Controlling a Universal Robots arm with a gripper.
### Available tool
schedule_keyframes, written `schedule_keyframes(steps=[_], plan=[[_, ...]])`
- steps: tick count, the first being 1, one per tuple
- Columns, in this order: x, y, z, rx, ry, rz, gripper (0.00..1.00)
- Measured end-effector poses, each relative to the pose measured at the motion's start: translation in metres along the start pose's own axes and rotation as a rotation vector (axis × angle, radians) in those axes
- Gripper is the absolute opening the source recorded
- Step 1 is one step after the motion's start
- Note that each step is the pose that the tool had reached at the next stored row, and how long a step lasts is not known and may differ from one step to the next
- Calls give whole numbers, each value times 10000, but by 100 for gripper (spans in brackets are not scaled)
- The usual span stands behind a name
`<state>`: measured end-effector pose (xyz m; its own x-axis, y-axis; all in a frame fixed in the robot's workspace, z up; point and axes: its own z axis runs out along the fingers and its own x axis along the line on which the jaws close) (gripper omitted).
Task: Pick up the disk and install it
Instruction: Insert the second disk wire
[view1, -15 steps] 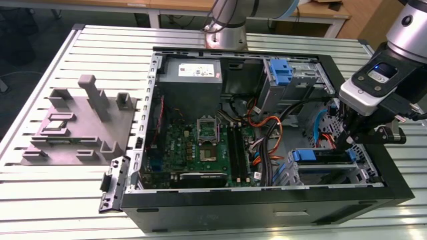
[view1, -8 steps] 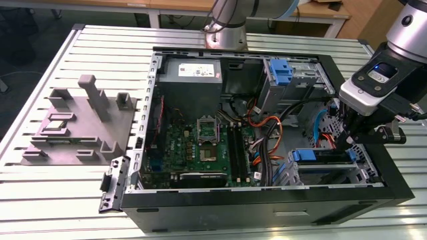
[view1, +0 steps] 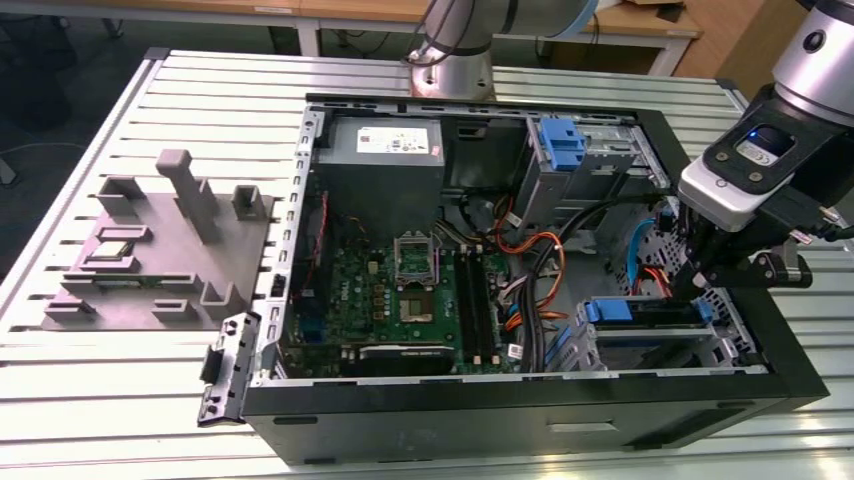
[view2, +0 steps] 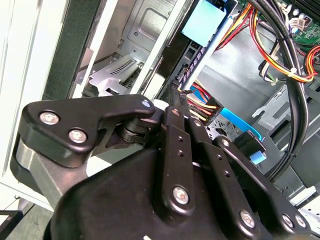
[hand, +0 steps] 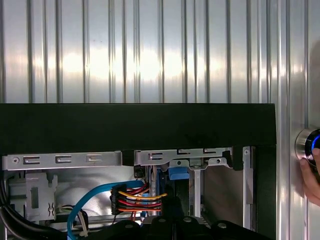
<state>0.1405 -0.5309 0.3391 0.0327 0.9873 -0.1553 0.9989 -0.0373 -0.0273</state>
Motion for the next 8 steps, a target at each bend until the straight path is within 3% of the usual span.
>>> schedule_keyframes(steps=[3, 8], plan=[[0, -22, 0, 0, -1, -1, 10], [-8, -144, 7, 1, 0, 0, 10]])
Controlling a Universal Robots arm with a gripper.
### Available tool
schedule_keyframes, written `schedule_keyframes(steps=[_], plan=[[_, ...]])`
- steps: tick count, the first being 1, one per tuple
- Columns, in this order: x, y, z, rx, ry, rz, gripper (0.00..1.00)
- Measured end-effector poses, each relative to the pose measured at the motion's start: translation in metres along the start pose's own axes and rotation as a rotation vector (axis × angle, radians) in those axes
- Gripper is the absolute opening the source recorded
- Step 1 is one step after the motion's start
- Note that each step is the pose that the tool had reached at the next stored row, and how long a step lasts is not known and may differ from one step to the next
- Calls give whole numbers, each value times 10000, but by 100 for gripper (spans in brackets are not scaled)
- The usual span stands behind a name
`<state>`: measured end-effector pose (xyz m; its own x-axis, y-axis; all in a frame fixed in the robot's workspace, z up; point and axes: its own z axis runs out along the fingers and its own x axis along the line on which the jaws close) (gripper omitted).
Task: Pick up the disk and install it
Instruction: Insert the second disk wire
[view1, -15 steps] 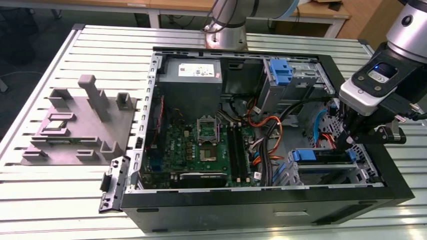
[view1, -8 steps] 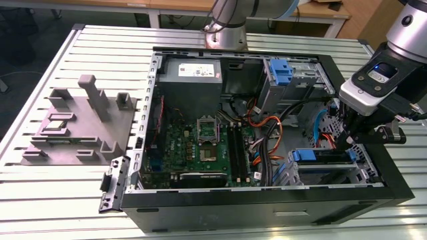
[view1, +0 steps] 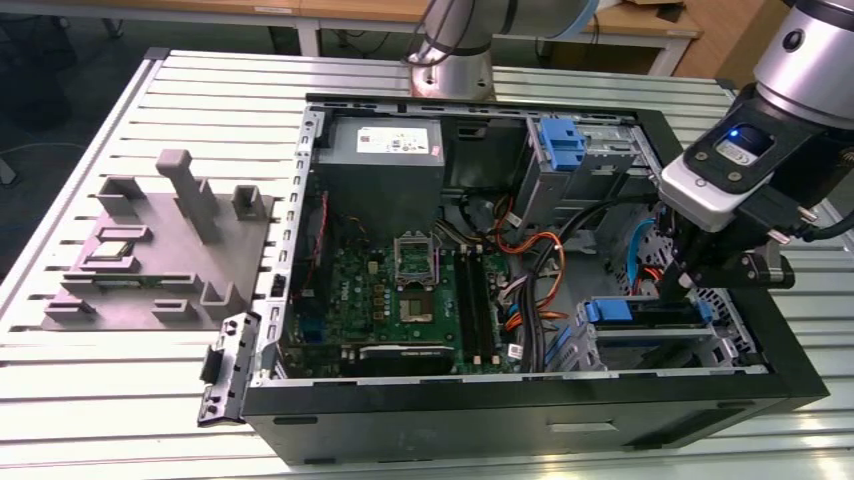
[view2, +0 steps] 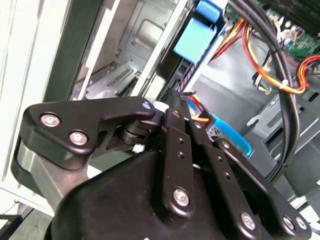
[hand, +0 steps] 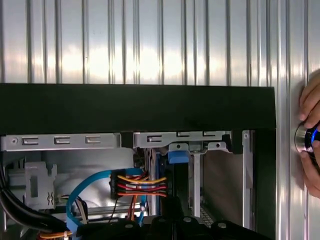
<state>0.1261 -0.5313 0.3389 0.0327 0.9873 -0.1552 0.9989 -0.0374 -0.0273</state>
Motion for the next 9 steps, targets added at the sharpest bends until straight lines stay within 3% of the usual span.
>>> schedule_keyframes(steps=[6, 9], plan=[[-5, -44, 0, -1, -1, -1, 10], [-5, -46, -43, 3, -1, -1, 10]])
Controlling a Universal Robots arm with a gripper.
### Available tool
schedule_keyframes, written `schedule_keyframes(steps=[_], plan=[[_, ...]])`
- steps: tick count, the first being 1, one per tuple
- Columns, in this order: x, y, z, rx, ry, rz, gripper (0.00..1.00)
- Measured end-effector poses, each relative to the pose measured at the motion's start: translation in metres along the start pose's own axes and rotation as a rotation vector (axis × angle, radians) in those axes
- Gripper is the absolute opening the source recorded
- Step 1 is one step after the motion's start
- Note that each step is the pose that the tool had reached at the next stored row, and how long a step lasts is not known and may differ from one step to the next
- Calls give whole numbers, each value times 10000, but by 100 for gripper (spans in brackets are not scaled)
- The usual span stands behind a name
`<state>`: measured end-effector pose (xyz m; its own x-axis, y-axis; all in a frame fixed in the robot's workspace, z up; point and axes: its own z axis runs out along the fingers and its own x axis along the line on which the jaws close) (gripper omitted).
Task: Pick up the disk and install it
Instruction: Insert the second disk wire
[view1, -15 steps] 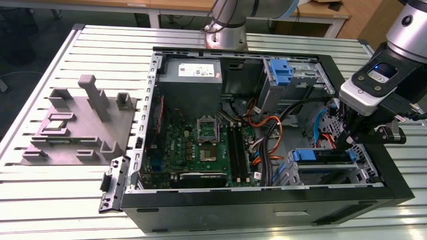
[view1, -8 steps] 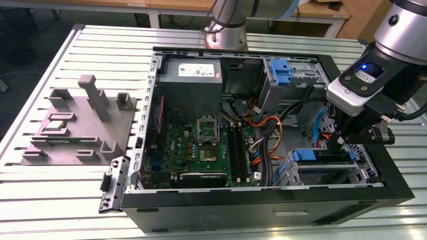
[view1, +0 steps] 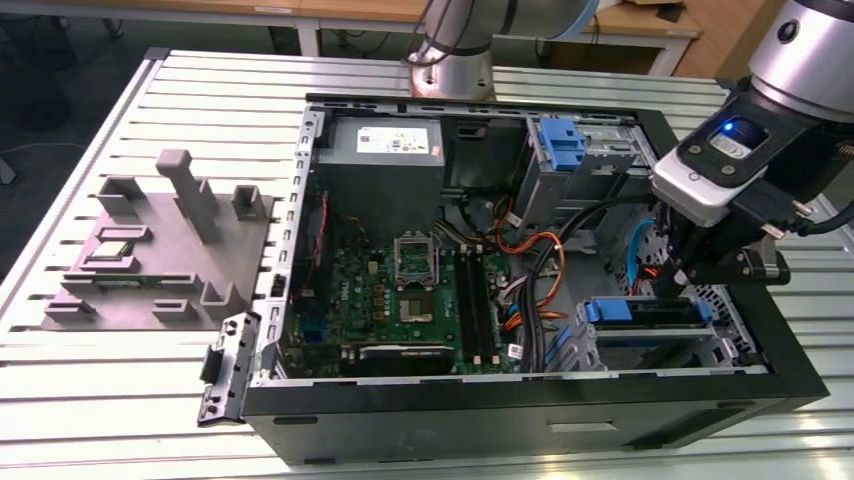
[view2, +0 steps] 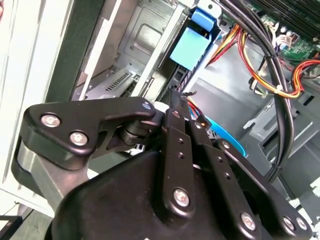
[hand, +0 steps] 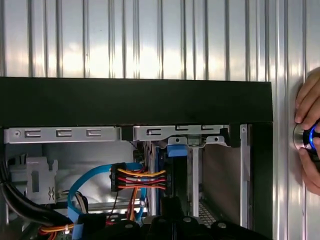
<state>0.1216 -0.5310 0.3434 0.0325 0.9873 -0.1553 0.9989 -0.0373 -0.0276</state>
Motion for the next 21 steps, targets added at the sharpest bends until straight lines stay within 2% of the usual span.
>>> schedule_keyframes(steps=[8, 14, 17, 21], plan=[[2, -8, -230, 2, 0, 0, 10], [17, -13, -360, 7, 0, -1, 10], [73, -15, -387, 7, -2, -1, 10], [235, -22, -412, 6, -39, 1, 10]])
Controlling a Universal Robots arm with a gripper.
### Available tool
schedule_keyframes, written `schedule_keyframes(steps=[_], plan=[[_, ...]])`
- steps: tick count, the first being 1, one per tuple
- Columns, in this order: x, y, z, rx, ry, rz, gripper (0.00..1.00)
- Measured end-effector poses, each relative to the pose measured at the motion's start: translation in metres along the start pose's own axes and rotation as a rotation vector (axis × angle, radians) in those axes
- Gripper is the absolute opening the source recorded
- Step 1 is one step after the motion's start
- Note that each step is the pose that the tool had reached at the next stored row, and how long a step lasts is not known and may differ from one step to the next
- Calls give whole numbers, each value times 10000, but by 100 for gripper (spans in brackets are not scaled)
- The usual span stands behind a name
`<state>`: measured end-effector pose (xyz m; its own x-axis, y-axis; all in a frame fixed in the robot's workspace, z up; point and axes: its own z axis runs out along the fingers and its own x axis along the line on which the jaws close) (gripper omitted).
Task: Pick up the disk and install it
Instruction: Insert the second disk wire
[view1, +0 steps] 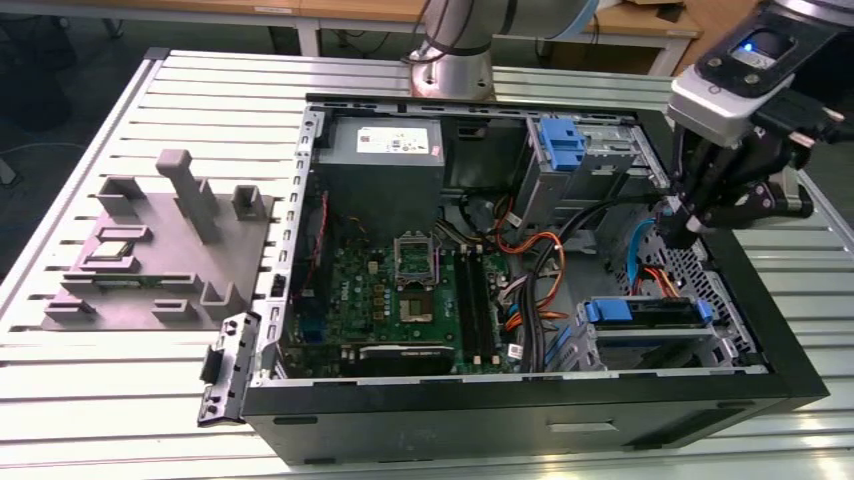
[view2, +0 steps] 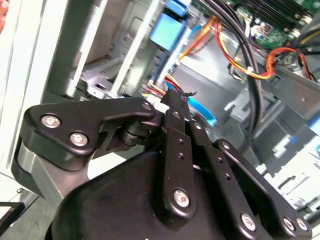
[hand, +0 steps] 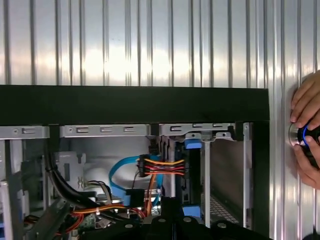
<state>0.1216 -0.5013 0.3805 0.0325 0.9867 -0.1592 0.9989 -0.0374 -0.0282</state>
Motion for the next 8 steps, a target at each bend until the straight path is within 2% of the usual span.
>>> schedule_keyframes(steps=[4, 8], plan=[[144, -5, -23, 2, -43, 2, 10], [224, -9, -36, 56, -69, 14, 10]])
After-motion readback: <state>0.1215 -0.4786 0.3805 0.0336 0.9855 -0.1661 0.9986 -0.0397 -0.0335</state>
